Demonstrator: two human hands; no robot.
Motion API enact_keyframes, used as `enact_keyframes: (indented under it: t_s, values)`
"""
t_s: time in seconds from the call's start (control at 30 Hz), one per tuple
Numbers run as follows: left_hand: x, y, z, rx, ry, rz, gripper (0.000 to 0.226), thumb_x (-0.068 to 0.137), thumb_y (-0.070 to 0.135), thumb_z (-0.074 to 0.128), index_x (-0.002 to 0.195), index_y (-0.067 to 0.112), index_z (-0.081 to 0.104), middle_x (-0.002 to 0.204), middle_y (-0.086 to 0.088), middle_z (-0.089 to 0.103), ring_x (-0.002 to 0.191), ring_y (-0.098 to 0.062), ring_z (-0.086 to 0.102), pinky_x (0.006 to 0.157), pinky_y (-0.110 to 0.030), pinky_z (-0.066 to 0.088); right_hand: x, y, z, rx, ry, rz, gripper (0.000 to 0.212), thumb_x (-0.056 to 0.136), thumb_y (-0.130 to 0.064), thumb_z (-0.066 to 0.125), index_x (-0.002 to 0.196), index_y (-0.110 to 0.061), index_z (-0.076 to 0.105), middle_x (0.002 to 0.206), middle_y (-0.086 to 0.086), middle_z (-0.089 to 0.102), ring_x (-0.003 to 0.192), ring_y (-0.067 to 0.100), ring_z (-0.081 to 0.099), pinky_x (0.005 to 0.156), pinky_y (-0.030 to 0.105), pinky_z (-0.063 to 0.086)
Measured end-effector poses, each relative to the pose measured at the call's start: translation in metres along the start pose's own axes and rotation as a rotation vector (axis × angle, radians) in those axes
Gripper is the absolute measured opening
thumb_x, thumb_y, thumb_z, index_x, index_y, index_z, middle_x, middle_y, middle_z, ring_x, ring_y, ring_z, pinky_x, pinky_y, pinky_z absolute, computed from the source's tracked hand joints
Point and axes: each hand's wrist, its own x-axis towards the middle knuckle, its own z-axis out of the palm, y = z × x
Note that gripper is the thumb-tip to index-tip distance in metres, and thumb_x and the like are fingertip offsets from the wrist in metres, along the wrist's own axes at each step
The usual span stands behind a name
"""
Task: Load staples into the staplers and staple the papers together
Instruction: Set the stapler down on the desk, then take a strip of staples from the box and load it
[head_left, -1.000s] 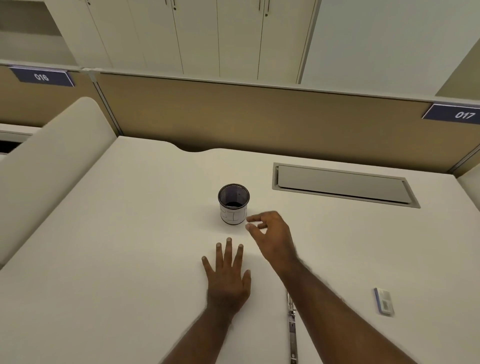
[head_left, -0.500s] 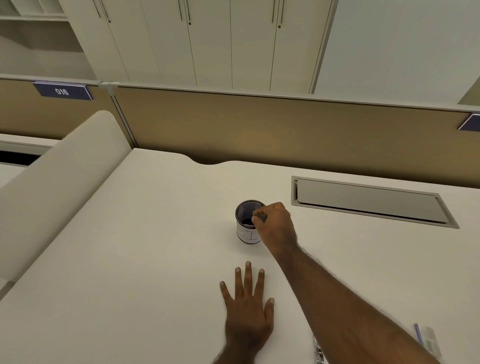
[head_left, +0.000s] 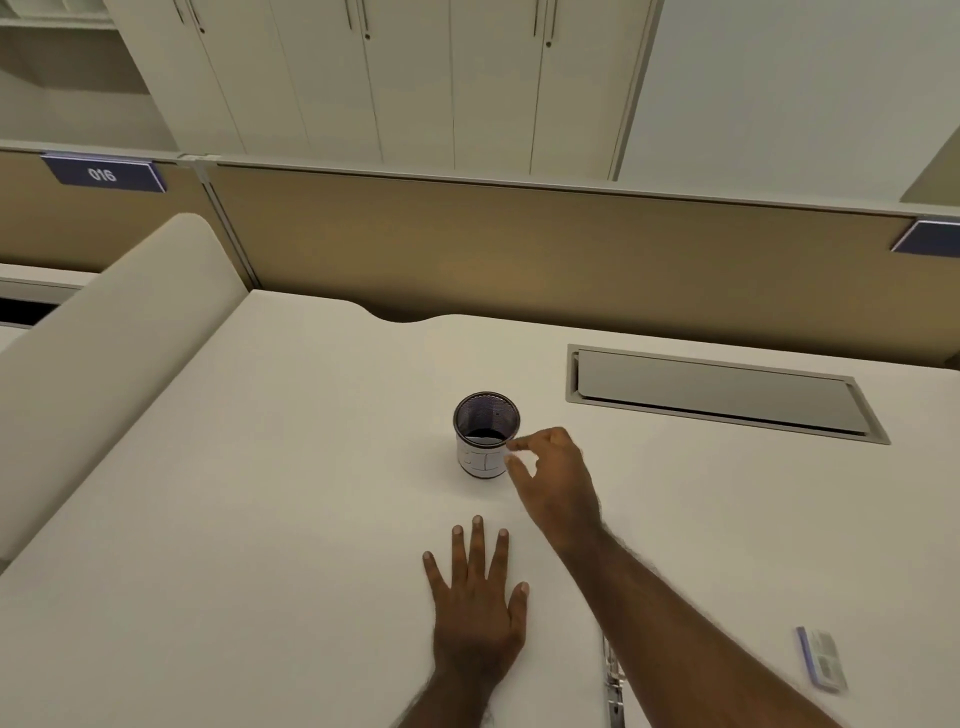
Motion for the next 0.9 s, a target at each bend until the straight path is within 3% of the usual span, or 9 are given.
enact_keyframes:
  t_s: [0.07,0.17,0.27,0.37,0.47,0.6,0.9]
  values:
    - [-0.004,0.001,-0.003,-0.005,0.004,-0.017,0.069,0.097,0.053,0.005,0.146,0.02,0.042,0.155,-0.012,0.032,0.142,-0.038,0.031,0.108,-0.065,0.018,-0.026,0.013,-0.006,-0.072,-0.035,-0.022,0.024,0.089,-0.036,0.06,0.111,-0.028,0.067,0.114,-0.01,0.056,0.109,0.012,0.055,0.09,0.028,0.05]
    - [-0.014,0.009,-0.007,-0.008,0.008,-0.036,0.074,0.096,0.053,-0.001,0.145,0.019,0.043,0.154,-0.013,0.033,0.141,-0.039,0.032,0.11,-0.063,0.01,-0.077,0.04,-0.017,-0.235,-0.112,-0.043,0.045,0.092,-0.048,0.049,0.135,-0.035,0.049,0.14,-0.011,0.048,0.129,0.013,0.045,0.106,0.026,0.033]
    - [-0.03,0.022,-0.007,-0.012,0.002,-0.002,0.076,0.096,0.054,-0.003,0.145,0.019,0.043,0.155,-0.013,0.031,0.142,-0.04,0.03,0.111,-0.063,0.009,-0.13,0.07,-0.032,-0.339,-0.193,-0.021,0.066,0.092,-0.055,0.039,0.15,-0.047,0.008,0.159,-0.015,0.02,0.148,0.008,0.013,0.114,0.026,0.007]
    - [-0.05,0.04,-0.006,-0.003,-0.014,0.031,0.075,0.096,0.053,-0.001,0.144,0.017,0.044,0.153,-0.015,0.035,0.14,-0.04,0.034,0.108,-0.069,0.021,-0.169,0.099,-0.056,-0.453,-0.156,-0.019,0.07,0.092,-0.06,0.031,0.147,-0.05,-0.012,0.162,-0.015,-0.006,0.148,0.008,-0.016,0.121,0.041,0.0]
    - [-0.069,0.065,-0.004,-0.005,-0.022,0.07,0.071,0.097,0.051,0.002,0.144,0.018,0.044,0.154,-0.015,0.035,0.14,-0.04,0.033,0.106,-0.07,0.026,-0.193,0.124,-0.092,-0.584,-0.039,0.043,0.068,0.094,-0.062,0.023,0.152,-0.039,-0.005,0.163,-0.003,-0.009,0.15,0.021,-0.011,0.12,0.052,0.006]
    - [-0.086,0.099,0.003,-0.012,-0.025,0.12,0.062,0.094,0.046,0.025,0.148,0.02,0.037,0.158,-0.012,0.027,0.144,-0.038,0.026,0.107,-0.07,0.024,-0.208,0.157,-0.138,-0.736,0.097,0.168,0.067,0.095,-0.055,0.031,0.152,-0.019,0.025,0.159,0.019,0.019,0.145,0.037,0.023,0.109,0.06,0.031]
    - [-0.08,0.153,0.003,0.068,0.013,0.256,0.064,0.095,0.05,0.03,0.153,0.024,0.025,0.162,-0.012,0.017,0.148,-0.036,0.016,0.111,-0.07,0.011,-0.212,0.196,-0.189,-0.803,0.061,0.262,0.073,0.097,-0.055,0.002,0.144,-0.017,0.044,0.151,0.022,0.037,0.137,0.041,0.04,0.102,0.062,0.038]
